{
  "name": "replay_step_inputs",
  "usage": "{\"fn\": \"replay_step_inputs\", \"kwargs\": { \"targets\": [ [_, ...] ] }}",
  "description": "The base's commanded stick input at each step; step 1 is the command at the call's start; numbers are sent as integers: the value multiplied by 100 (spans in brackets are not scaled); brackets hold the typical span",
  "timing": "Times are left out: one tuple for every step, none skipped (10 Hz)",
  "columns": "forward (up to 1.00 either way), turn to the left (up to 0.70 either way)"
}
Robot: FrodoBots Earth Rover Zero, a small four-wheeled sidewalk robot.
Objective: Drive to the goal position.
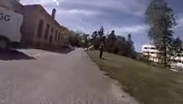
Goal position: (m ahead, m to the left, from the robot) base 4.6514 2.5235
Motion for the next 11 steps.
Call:
{"fn": "replay_step_inputs", "kwargs": {
  "targets": [
    [70, 6],
    [70, 6],
    [70, 6],
    [70, 6],
    [70, 6],
    [70, 6],
    [70, 14],
    [70, 28],
    [70, 31],
    [70, 34],
    [70, 37]
  ]
}}
